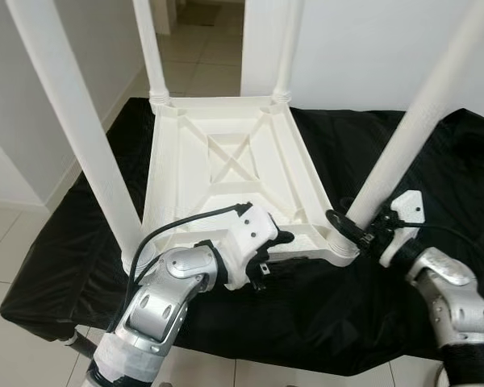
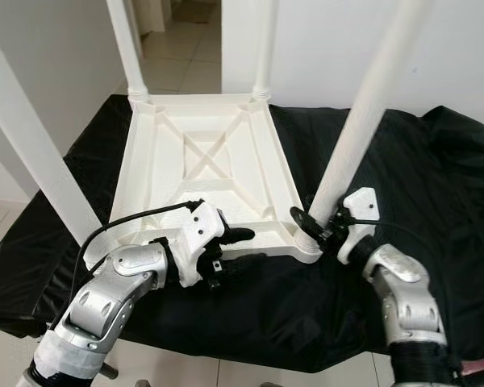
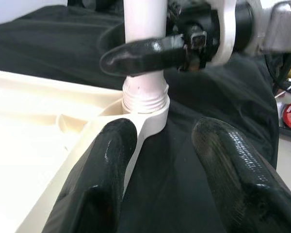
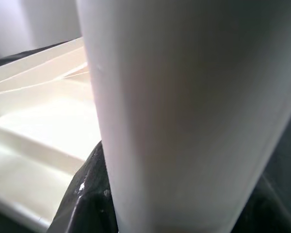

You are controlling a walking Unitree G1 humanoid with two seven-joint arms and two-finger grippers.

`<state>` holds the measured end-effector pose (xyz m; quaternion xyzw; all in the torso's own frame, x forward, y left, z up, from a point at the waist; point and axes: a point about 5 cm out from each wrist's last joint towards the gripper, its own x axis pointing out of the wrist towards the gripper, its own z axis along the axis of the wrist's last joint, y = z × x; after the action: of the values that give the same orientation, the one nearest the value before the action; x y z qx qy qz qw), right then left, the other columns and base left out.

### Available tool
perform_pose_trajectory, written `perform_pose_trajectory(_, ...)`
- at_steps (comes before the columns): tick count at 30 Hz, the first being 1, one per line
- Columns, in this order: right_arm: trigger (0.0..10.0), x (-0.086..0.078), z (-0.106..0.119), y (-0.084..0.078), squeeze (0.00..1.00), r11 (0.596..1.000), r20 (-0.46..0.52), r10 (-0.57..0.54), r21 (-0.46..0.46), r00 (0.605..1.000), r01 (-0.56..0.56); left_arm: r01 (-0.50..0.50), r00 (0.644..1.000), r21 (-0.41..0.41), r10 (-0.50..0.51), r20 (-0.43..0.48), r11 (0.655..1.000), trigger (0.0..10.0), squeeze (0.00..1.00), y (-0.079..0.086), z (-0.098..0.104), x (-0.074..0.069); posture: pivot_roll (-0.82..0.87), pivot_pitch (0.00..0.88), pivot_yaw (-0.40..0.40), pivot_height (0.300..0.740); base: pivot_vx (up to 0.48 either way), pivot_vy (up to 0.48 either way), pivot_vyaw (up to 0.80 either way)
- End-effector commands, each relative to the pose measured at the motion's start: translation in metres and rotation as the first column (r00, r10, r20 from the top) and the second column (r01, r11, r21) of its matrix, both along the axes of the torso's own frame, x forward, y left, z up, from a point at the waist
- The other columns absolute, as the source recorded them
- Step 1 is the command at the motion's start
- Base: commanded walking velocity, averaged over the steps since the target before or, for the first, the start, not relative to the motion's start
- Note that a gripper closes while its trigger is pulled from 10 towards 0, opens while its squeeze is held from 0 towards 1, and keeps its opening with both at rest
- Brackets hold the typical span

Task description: Building children table

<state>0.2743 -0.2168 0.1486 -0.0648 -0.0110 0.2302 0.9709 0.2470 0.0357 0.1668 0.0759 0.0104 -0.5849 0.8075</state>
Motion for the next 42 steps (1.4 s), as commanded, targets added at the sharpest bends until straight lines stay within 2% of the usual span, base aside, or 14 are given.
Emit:
perform_pose_trajectory(1, 10.0, -0.006, -0.009, 0.001, 0.00, 0.996, -0.060, -0.085, 0.008, 0.995, 0.085, -0.078, 0.997, 0.002, 0.078, -0.005, 0.997, 10.0, 0.00, 0.003, -0.001, 0.005, -0.11, 0.000, 0.014, 0.740, 0.000, 0.000, 0.00)
perform_pose_trajectory(6, 10.0, -0.016, -0.010, 0.016, 0.00, 0.959, -0.068, -0.270, 0.067, 0.961, 0.274, -0.075, 0.997, -0.002, 0.074, -0.012, 0.997, 10.0, 0.00, 0.002, -0.001, 0.003, -0.11, 0.000, 0.013, 0.740, 0.000, 0.000, 0.00)
perform_pose_trajectory(7, 10.0, -0.021, -0.009, 0.023, 0.00, 0.925, -0.062, -0.368, 0.081, 0.928, 0.372, -0.073, 0.997, -0.005, 0.073, -0.015, 0.997, 10.0, 0.00, 0.001, -0.001, 0.003, -0.11, 0.000, 0.012, 0.740, 0.000, 0.000, 0.00)
perform_pose_trajectory(9, 10.0, -0.025, -0.007, 0.027, 0.00, 0.899, -0.056, -0.426, 0.089, 0.903, 0.430, -0.072, 0.997, -0.007, 0.072, -0.017, 0.997, 10.0, 0.00, 0.001, -0.001, 0.002, -0.11, 0.000, 0.012, 0.740, 0.000, 0.000, 0.00)
perform_pose_trajectory(10, 10.0, -0.029, -0.007, 0.029, 0.00, 0.834, -0.050, -0.540, 0.107, 0.840, 0.542, -0.069, 0.998, -0.008, 0.068, -0.017, 0.998, 10.0, 0.00, 0.000, -0.001, 0.002, -0.11, 0.000, 0.013, 0.740, 0.000, 0.000, 0.00)
perform_pose_trajectory(11, 10.0, -0.029, -0.007, 0.029, 0.00, 0.834, -0.050, -0.540, 0.107, 0.840, 0.542, -0.069, 0.998, -0.008, 0.068, -0.017, 0.998, 10.0, 0.00, 0.000, -0.001, 0.002, -0.11, 0.000, 0.013, 0.740, 0.000, 0.000, 0.00)
perform_pose_trajectory(13, 10.0, -0.031, -0.016, 0.033, 0.00, 0.623, -0.169, -0.743, 0.178, 0.647, 0.762, -0.061, 0.998, -0.011, 0.061, -0.017, 0.998, 10.0, 0.00, -0.002, -0.001, 0.002, -0.11, 0.000, 0.011, 0.740, 0.000, 0.000, 0.00)
perform_pose_trajectory(14, 10.0, -0.031, -0.020, 0.035, 0.00, 0.553, -0.212, -0.786, 0.180, 0.581, 0.813, -0.060, 0.998, -0.011, 0.059, -0.017, 0.998, 10.0, 0.00, -0.002, -0.001, 0.002, -0.11, 0.000, 0.011, 0.740, 0.000, 0.000, 0.00)
perform_pose_trajectory(17, 10.0, -0.022, -0.015, 0.048, 0.00, 0.565, -0.205, -0.773, 0.205, 0.600, 0.799, -0.055, 0.998, -0.016, 0.055, -0.014, 0.998, 10.0, 0.00, -0.004, 0.001, 0.002, -0.10, 0.000, 0.009, 0.740, 0.000, 0.000, 0.00)
perform_pose_trajectory(28, 10.0, -0.017, -0.006, 0.059, 0.00, 0.618, -0.173, -0.745, 0.184, 0.644, 0.764, -0.061, 0.998, -0.028, 0.060, -0.018, 0.998, 10.0, 0.00, -0.008, 0.001, -0.001, -0.08, 0.000, -0.013, 0.740, 0.000, 0.000, 0.00)
perform_pose_trajectory(29, 10.0, -0.016, -0.004, 0.063, 0.00, 0.644, -0.159, -0.726, 0.184, 0.669, 0.743, -0.062, 0.998, -0.031, 0.061, -0.019, 0.998, 10.0, 0.00, -0.008, 0.002, -0.001, -0.08, 0.000, -0.013, 0.740, 0.000, 0.000, 0.00)
perform_pose_trajectory(32, 10.0, -0.015, -0.002, 0.067, 0.00, 0.663, -0.154, -0.707, 0.196, 0.690, 0.723, -0.063, 0.998, -0.032, 0.062, -0.020, 0.997, 10.0, 0.00, -0.009, 0.002, -0.002, -0.08, 0.000, -0.017, 0.740, 0.000, 0.000, 0.00)
perform_pose_trajectory(33, 10.0, -0.016, 0.006, 0.074, 1.00, 0.718, -0.108, -0.645, 0.253, 0.756, 0.649, -0.062, 0.998, -0.033, 0.061, -0.018, 0.998, 10.0, 0.00, -0.010, 0.002, -0.002, -0.08, 0.000, -0.020, 0.740, 0.000, 0.000, 0.00)
perform_pose_trajectory(42, 10.0, -0.018, 0.012, 0.071, 1.00, 0.805, -0.020, -0.542, 0.276, 0.840, 0.525, -0.057, 0.998, -0.031, 0.057, -0.016, 0.998, 10.0, 0.00, -0.010, 0.001, -0.003, -0.09, 0.000, -0.014, 0.740, 0.000, 0.000, 0.00)
